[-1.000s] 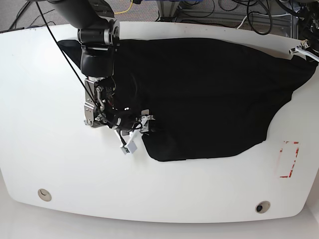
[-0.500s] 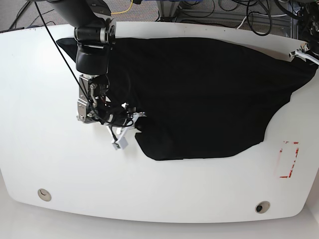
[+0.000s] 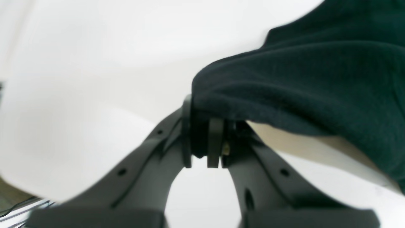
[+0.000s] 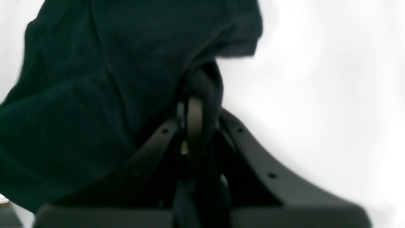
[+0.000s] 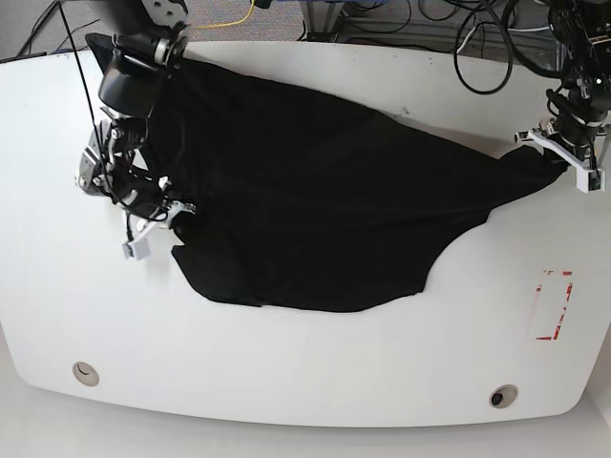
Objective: Layout the t-shirt on the table in an organized manner, then fold the t-shirt properly
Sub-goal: 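Grasp the shirt fold with the right gripper and pull it outward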
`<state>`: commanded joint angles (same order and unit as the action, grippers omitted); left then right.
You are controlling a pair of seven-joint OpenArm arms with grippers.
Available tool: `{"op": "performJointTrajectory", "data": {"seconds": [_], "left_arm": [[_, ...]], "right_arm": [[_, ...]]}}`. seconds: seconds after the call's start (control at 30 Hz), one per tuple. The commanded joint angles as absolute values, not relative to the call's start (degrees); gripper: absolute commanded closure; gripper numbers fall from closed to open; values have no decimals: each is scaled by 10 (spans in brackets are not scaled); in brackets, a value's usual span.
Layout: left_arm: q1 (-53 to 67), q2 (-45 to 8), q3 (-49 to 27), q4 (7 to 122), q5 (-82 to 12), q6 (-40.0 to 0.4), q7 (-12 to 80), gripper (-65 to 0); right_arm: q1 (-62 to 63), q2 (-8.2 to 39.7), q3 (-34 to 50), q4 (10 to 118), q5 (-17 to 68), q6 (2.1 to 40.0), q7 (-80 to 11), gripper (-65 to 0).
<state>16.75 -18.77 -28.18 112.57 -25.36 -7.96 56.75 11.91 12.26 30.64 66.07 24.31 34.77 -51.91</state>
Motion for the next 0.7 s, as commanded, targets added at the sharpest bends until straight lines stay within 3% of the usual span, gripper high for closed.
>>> {"op": "performJointTrajectory", "data": {"seconds": [0.1,0.37,0.63,0.7], "left_arm": [[136,-188,-269,1125,-253,-79,610,0],[73,-187,-234,1125,-253,-79,675,-22],[71,-188,-234,1125,-253,-78,678,-411],[73,-188,-236,1125,-253,-78,678,-461]], "right_arm": [[94,129,320,696,243,348,-520,0],[37,131,348,763,243,391,-523,-6],[14,131,348,779,243,394,-523,-8],[12,131,348,780,243,394,-523,-8]]}}
